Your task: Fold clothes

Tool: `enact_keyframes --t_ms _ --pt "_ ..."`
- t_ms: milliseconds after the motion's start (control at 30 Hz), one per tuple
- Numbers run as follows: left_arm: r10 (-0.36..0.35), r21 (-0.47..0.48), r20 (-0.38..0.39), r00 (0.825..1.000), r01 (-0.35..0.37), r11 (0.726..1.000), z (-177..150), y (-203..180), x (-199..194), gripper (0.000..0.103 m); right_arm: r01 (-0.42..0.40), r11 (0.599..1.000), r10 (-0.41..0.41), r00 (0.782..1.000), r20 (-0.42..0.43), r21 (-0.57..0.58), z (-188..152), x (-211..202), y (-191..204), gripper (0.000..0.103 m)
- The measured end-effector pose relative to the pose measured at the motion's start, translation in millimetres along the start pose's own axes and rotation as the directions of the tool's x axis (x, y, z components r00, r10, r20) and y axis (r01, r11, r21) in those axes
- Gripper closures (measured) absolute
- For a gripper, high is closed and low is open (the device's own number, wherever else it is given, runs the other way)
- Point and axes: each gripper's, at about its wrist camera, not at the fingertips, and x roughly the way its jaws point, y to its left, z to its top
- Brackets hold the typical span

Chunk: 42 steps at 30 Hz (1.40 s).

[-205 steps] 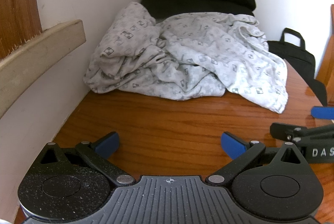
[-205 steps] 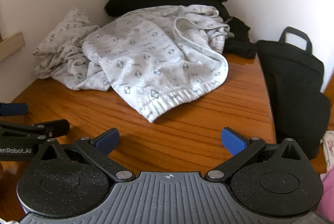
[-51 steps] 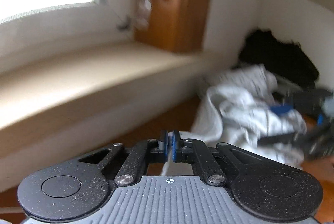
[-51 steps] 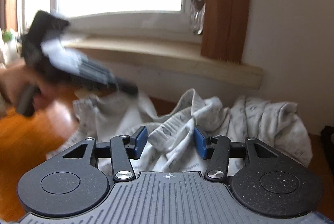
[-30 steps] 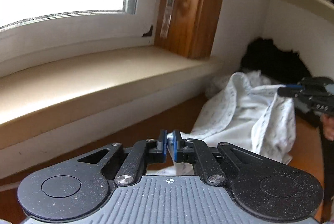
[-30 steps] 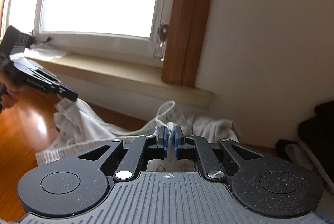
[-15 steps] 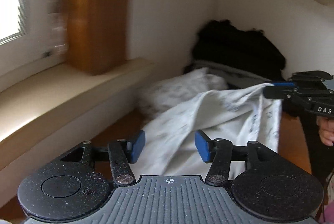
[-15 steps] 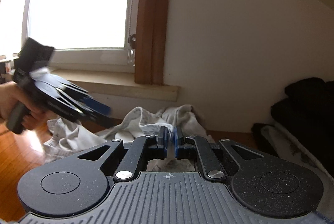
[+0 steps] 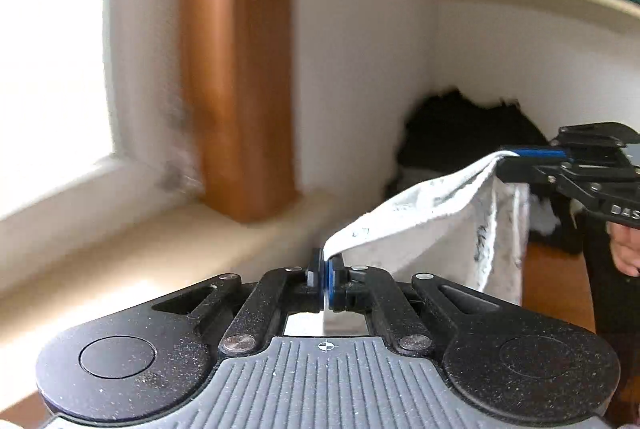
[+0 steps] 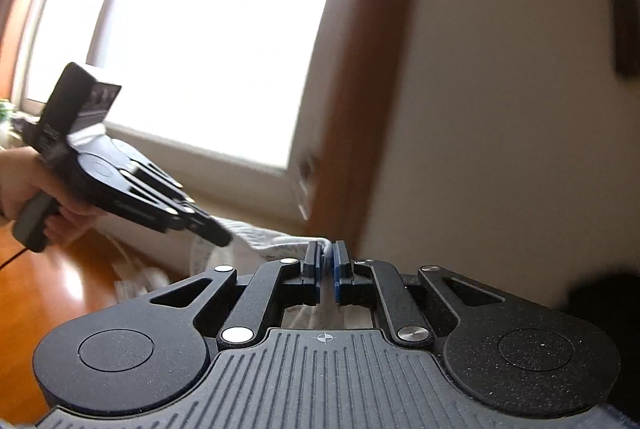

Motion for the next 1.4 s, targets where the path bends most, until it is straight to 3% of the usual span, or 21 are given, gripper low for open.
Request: enact_keyframes --t_ms 233,367,567,667,867,967,1033,1100,1200,1400 --pt "0.136 -0.009 0.15 0.979 -0.137 0.991 38 24 -133 0.101 -0.024 0.991 0.045 0.985 0.164 -0.131 102 13 53 0.096" --pt "0.205 0.013 0.239 0.949 -0.214 0.977 68 15 -213 0.101 -0.037 0.989 0.076 0.959 0.272 -0.144 160 4 74 0.096" --pt "0.33 -0.01 0.282 0.901 -0.341 0.94 82 17 -293 0.101 -0.128 0.981 0.174 0.912 0.371 -0.146 217 10 125 0.096" --pt "0.396 -0.037 0.229 0.89 -0.398 0.917 64 40 -304 0.101 -0.204 0.969 0.24 0.909 0.339 -0.139 210 42 160 0.096" --pt "0.466 -0.144 0.01 0.885 -0.46 0.876 -33 114 -280 0.101 -0.377 0.918 0.391 0.913 0.12 -0.123 123 148 251 0.095" --pt "0.476 -0.185 -0.133 0.869 -0.493 0.85 -94 154 -265 0.101 -0.44 0.893 0.441 0.897 -0.007 -0.092 82 184 287 0.091" --pt "0.474 -0.209 -0.195 0.858 -0.509 0.835 -121 168 -257 0.099 -0.455 0.886 0.454 0.89 -0.042 -0.091 66 194 296 0.078" --pt "0.479 -0.227 -0.242 0.844 -0.529 0.818 -143 179 -251 0.098 -0.463 0.881 0.459 0.886 -0.062 -0.102 59 199 297 0.075" --pt "0.491 -0.25 -0.248 0.835 -0.545 0.8 -146 189 -258 0.086 -0.455 0.883 0.449 0.891 -0.069 -0.113 61 200 289 0.073" --pt "0.452 -0.254 -0.221 0.864 -0.498 0.829 -128 168 -248 0.086 -0.42 0.902 0.414 0.907 -0.076 -0.105 63 186 257 0.068"
